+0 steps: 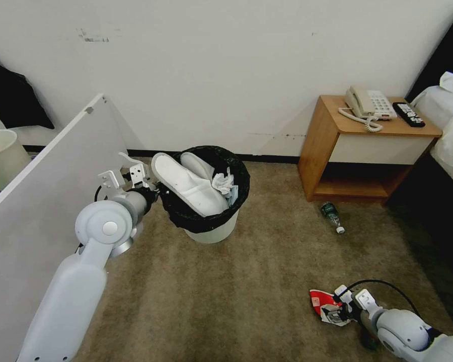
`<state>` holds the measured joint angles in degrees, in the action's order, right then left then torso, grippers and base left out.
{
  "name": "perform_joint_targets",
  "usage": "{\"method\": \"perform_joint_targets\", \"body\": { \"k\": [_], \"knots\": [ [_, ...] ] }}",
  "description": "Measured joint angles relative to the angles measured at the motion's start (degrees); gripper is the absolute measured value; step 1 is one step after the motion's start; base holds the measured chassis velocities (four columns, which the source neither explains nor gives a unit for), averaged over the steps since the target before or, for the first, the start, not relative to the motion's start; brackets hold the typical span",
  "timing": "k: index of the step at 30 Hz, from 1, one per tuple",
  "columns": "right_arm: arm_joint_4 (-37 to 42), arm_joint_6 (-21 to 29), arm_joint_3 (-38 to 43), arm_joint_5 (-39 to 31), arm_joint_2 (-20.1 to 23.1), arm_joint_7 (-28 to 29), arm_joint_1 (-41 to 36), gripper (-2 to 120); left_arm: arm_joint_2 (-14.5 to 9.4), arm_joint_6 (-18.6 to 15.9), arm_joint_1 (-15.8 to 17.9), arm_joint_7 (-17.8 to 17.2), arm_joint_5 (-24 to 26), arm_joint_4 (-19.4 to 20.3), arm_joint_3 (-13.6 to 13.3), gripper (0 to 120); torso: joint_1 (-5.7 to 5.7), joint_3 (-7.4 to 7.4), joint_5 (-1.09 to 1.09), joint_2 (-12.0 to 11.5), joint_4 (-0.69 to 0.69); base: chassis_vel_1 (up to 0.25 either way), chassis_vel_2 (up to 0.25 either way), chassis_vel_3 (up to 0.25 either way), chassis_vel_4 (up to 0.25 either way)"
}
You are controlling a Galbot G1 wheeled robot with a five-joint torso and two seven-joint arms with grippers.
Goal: Pick up the trash bin, then pick up the garbage from the floor and place it into the trash bin.
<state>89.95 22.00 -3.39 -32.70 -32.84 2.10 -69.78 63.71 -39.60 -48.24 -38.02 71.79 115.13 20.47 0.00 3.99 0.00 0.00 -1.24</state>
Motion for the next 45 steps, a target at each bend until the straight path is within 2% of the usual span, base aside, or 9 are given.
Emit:
{"method": "perform_joint_targets", "body": {
  "k": [12, 16, 20, 27, 29, 31, 39, 41, 45],
  "knots": [
    [-3.65, -0.71, 0.07, 0.94, -1.94, -0.83, 0.13, 99, -0.17, 0.00, -0.27, 0.00, -0.04, 0.29, -0.04, 4, 0.00, 0.00, 0.00, 0.00, 0.00, 0.000, 0.000, 0.000, 0.000],
    [-4.90, -1.18, 0.07, 1.37, -3.05, -1.40, 0.39, 93, -0.12, 0.02, -0.33, -0.04, -0.07, 0.47, -0.16, 4, 0.00, 0.00, 0.00, 0.00, 0.00, 0.000, 0.000, 0.000, 0.000],
    [-5.88, -1.78, 0.07, 2.10, -3.74, -1.93, 0.46, 83, -0.12, 0.03, -0.52, -0.07, -0.18, 0.50, -0.19, 4, 0.00, 0.00, 0.00, 0.00, 0.00, 0.000, 0.000, 0.000, 0.000],
    [-6.37, -2.97, 0.43, 3.18, -3.73, -3.39, 0.73, 53, -0.11, 0.04, -0.27, -0.11, -0.30, 0.50, -0.36, 4, 0.00, 0.00, 0.00, 0.00, 0.00, 0.000, 0.000, 0.000, 0.000],
    [-6.34, -2.98, 0.43, 3.18, -3.70, -3.41, 0.78, 51, -0.10, 0.04, -0.23, -0.13, -0.31, 0.49, -0.37, 4, 0.00, 0.00, 0.00, 0.00, -0.01, 0.000, 0.000, 0.000, 0.000],
    [-6.22, -3.00, 0.41, 3.17, -3.56, -3.48, 1.05, 40, -0.08, 0.04, -0.13, -0.15, -0.31, 0.46, -0.47, 4, 0.00, 0.00, 0.00, 0.00, 0.00, 0.000, 0.000, 0.000, 0.000],
    [-5.50, -3.01, 0.22, 3.05, -3.47, -3.44, 1.48, 15, -0.13, 0.04, 0.03, -0.16, -0.31, 0.26, -0.45, 4, 0.00, 0.00, 0.00, 0.00, 0.00, 0.000, 0.000, 0.000, 0.000],
    [-4.74, -2.93, 0.03, 2.76, -3.33, -3.33, 1.63, 4, -0.10, 0.04, 0.18, -0.15, -0.31, 0.13, -0.44, 4, 0.00, 0.00, 0.00, 0.00, 0.00, 0.000, 0.000, 0.000, 0.000],
    [-3.97, -2.67, -0.02, 2.23, -3.29, -3.23, 1.76, 0, 0.01, 0.04, 0.26, -0.11, -0.31, 0.01, -0.45, 4, 0.00, 0.00, 0.00, 0.00, 0.00, 0.000, 0.000, 0.000, 0.000]
  ]
}}
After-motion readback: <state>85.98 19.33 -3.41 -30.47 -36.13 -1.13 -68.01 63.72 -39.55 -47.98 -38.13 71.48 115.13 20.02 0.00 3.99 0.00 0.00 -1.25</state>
